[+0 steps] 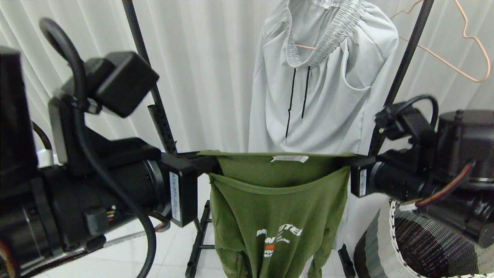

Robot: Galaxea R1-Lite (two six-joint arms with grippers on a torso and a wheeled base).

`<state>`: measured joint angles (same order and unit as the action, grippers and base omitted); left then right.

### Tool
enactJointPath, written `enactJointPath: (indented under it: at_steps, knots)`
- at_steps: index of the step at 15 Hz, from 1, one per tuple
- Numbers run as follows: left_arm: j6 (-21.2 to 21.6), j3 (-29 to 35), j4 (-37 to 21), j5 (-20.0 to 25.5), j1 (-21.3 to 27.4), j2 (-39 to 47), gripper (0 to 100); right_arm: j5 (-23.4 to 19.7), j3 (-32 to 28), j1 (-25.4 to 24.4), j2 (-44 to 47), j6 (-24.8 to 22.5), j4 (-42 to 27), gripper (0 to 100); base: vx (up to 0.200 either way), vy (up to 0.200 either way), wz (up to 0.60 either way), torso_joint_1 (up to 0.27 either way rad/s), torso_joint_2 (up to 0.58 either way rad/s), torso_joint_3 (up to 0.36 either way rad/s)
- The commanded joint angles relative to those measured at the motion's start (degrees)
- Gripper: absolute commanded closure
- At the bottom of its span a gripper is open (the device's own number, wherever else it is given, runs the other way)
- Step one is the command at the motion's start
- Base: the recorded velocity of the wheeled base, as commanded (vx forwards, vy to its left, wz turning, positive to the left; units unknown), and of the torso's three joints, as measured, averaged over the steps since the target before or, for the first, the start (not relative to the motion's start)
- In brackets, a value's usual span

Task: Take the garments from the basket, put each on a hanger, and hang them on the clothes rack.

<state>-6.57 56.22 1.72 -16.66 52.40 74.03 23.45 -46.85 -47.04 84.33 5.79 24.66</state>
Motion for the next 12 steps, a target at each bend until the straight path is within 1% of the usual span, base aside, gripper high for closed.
enactJointPath:
  at_steps: [1, 3, 4, 5, 6, 7, 8, 9, 10, 11, 12]
  knots:
    - [0.0, 8.5, -3.7, 0.0, -0.2, -0.2, 100, -2.6, -11.8, 1.4, -4.2, -0.6, -6.3, 100, 0.000, 0.000, 0.00, 0.000, 0.00, 0.000]
    - [0.0, 14.6, -7.6, 0.0, -0.1, -0.3, 100, -2.8, -17.6, 2.1, -4.4, -2.0, -9.6, 100, 0.000, 0.000, 0.00, 0.000, 0.00, 0.000]
    - [0.0, 16.8, -9.3, -0.1, -0.1, -0.5, 100, -2.8, -19.5, 2.4, -4.6, -2.5, -10.7, 100, 0.000, 0.000, 0.00, 0.000, 0.00, 0.000]
    - [0.1, 18.0, -10.1, -0.2, -0.1, -0.6, 100, -2.9, -20.6, 2.5, -4.7, -2.8, -11.2, 100, 0.000, 0.000, 0.00, 0.000, 0.00, 0.000]
    - [1.6, 18.7, -10.5, -0.4, -0.2, -1.0, 100, -3.0, -22.3, 2.5, -5.3, -3.5, -12.3, 100, 0.000, 0.000, 0.00, 0.000, 0.00, 0.000]
    - [2.9, 18.5, -10.5, -0.5, -0.2, -1.3, 100, -3.1, -22.8, 2.5, -5.5, -3.7, -12.8, 100, 0.000, 0.000, 0.00, 0.000, 0.00, 0.000]
    - [7.3, 17.0, -10.2, -1.2, -0.1, -1.7, 100, -3.1, -23.5, 2.4, -6.7, -3.9, -14.7, 100, 0.000, 0.000, 0.00, 0.000, 0.00, 0.000]
    - [8.9, 16.4, -10.0, -1.3, -0.1, -2.0, 100, -3.5, -23.4, 2.4, -8.0, -4.5, -16.4, 100, 0.000, 0.000, 0.00, 0.000, 0.00, 0.000]
    - [9.6, 15.9, -9.7, -1.3, 0.0, -2.1, 100, -4.2, -23.4, 2.4, -9.7, -5.1, -18.2, 100, 0.000, 0.000, 0.00, 0.000, 0.00, 0.000]
    - [10.5, 15.5, -8.5, -1.3, 0.3, -2.0, 100, -5.3, -23.6, 2.4, -11.6, -5.6, -20.2, 100, 0.000, 0.000, 0.00, 0.000, 0.00, 0.000]
    - [12.1, 15.3, -6.0, -1.3, 0.7, -1.5, 100, -6.4, -24.3, 2.3, -14.0, -5.9, -23.5, 100, 0.000, 0.000, 0.00, 0.000, 0.00, 0.000]
